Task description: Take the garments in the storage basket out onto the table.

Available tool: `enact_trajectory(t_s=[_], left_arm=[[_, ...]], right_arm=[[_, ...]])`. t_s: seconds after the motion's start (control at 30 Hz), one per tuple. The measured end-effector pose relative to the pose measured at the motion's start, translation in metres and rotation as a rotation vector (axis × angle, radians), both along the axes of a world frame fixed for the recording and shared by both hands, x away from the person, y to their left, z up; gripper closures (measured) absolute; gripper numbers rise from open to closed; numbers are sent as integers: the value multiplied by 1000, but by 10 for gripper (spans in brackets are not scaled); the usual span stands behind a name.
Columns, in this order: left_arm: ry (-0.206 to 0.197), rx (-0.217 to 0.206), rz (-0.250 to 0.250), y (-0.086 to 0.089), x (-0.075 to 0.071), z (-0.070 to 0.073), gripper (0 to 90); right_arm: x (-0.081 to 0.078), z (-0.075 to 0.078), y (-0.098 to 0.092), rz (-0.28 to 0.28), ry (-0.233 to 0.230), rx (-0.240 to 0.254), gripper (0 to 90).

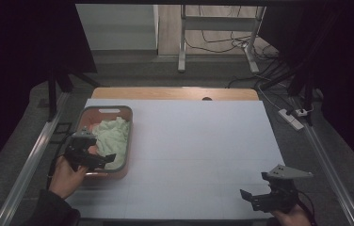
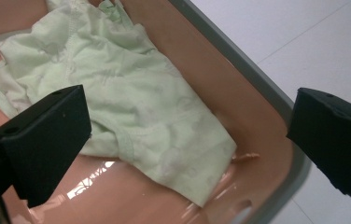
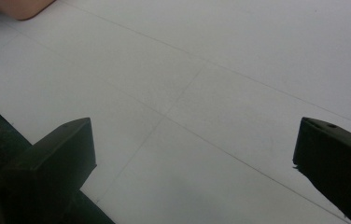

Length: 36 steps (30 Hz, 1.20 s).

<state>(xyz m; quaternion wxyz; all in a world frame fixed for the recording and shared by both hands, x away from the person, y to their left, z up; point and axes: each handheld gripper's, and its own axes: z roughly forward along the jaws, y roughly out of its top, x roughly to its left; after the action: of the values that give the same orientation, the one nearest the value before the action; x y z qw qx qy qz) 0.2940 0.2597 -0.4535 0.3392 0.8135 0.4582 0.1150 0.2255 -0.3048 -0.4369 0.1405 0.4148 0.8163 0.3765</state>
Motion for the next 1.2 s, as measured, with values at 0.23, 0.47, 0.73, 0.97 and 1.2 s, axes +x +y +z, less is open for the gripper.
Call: enact_trajectory(t_s=[0.23,0.47,0.73,0.97,1.2], left_arm=[[14,15,2,-1,14,-1,0],[20,34,18,-1,31,-2,0],[58,58,17,1,50,-9,0],[81,74,9,0,68,-16,0],[76,83,1,-3,81,-23,0]], right_arm=[[0,0,1,0,0,-2,0],[0,0,1,7,1,-8,0],[0,-1,2,12,3,-13,0],[0,-1,2,16,4,-19,0],[0,-1,2,19,5,-19,0]])
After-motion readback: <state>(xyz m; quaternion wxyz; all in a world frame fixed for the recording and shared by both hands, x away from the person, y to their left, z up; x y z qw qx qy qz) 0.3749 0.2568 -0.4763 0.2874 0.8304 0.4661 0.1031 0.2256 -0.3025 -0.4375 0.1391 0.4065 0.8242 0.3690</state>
